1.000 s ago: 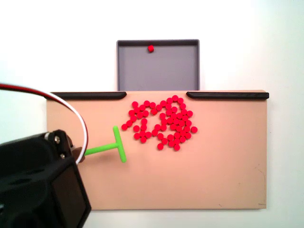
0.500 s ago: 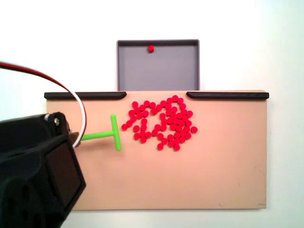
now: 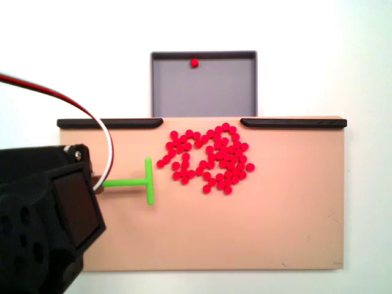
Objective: Gather the left side granules
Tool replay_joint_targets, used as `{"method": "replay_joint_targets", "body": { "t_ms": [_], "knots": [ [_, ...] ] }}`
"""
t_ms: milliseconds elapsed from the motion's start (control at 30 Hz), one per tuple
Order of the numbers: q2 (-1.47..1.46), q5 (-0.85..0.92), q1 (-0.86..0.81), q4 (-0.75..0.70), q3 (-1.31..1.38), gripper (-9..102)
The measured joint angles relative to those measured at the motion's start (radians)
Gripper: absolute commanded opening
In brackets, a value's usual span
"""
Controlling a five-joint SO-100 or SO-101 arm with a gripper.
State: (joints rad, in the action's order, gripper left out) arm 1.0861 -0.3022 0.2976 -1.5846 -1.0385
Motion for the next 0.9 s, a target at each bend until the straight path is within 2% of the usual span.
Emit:
{"method": "replay_joint_targets", "body": {
  "t_ms": [267,900],
  "knots": [
    [0.0,-0.015,0.003,-0.052,0.005,0],
    [-0.143,-0.02,0.005,-0.057,0.192,0]
  ]
}}
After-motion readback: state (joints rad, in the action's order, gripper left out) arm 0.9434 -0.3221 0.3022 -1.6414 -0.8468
